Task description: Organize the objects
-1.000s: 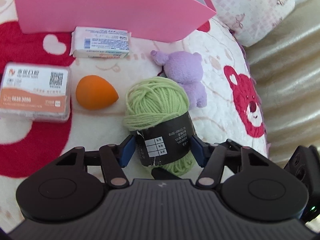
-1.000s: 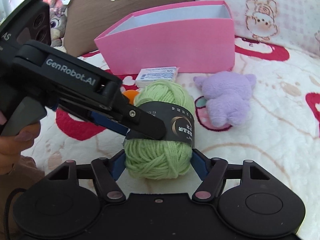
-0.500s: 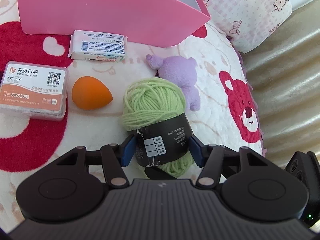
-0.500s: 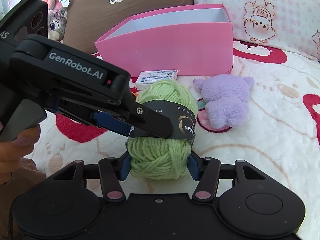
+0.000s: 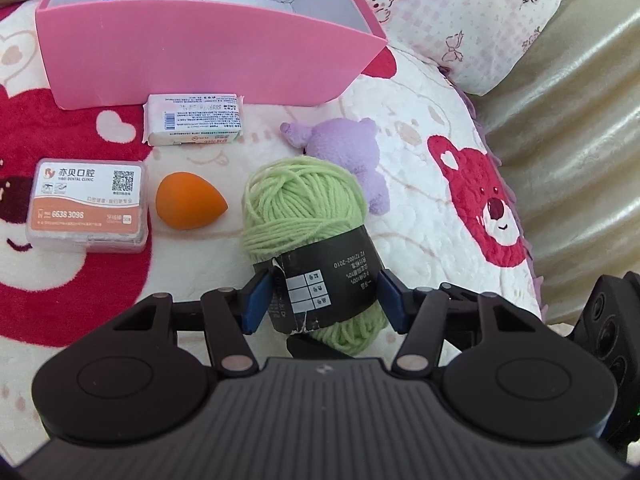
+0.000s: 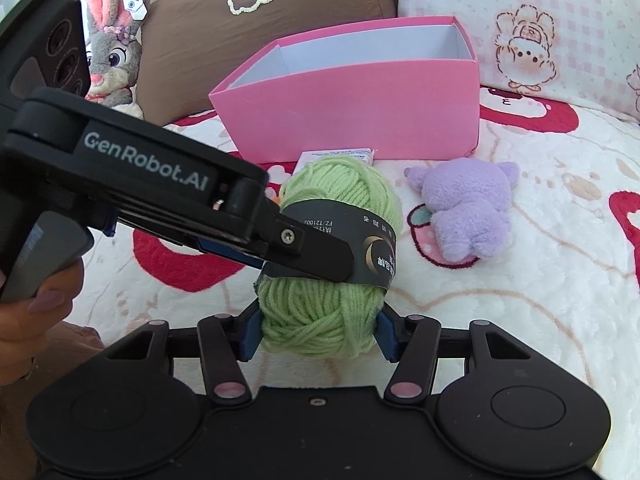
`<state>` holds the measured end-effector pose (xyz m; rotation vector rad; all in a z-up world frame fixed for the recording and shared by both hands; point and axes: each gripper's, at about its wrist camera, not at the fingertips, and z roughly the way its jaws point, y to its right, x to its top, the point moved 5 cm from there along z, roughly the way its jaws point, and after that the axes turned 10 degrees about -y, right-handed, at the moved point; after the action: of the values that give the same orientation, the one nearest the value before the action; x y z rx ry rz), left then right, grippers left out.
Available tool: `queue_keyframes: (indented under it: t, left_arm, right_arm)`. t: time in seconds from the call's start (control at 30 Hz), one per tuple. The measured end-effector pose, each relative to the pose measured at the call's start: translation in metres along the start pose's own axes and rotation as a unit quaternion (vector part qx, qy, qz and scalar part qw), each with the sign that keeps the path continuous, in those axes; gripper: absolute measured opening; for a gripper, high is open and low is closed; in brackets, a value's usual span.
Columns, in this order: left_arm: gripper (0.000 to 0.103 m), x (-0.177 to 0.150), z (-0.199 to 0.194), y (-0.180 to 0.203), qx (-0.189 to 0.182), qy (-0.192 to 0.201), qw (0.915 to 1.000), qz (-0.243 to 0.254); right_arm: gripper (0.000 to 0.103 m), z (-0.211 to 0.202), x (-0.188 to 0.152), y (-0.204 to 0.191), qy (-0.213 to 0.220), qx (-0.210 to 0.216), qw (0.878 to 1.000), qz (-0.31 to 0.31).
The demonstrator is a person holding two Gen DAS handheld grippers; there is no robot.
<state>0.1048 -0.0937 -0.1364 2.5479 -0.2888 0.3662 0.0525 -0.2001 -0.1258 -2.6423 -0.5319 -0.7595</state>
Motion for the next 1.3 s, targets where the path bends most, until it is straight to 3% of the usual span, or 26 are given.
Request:
queue_keyframes:
  t: [0.3, 0.6, 0.83, 0.97, 1.3]
  left_arm:
    - [0.056, -0.005, -0.024, 0.012, 0.023, -0.001, 0.9995, 0.022]
    - [0.056, -0.001, -0.059, 0.023, 0.019, 0.033, 0.9981, 0.049]
    - [0.056, -0.001, -0.078, 0.026, 0.002, 0.041, 0.9977, 0.053]
    - [0.056, -0.001, -0.092, 0.03, 0.006, 0.055, 0.9963, 0.066]
    - [0.056, 0.012, -0.129, 0.043, 0.014, 0.073, 0.9925, 0.097]
  right_arm:
    - [0.061, -0.016, 0.002, -0.011, -0.008, 0.029, 1.0, 0.005]
    - [0.061, -0.043, 0.008, -0.035, -0.004, 0.051, 0.999, -0.002]
    - [0.06, -0.058, 0.012, -0.047, 0.023, 0.011, 0.999, -0.022]
    - [0.054, -0.065, 0.013, -0.057, 0.038, -0.011, 0.998, -0.043]
    - [0.053, -0.086, 0.033, -0.074, 0.065, -0.049, 0.993, -0.086]
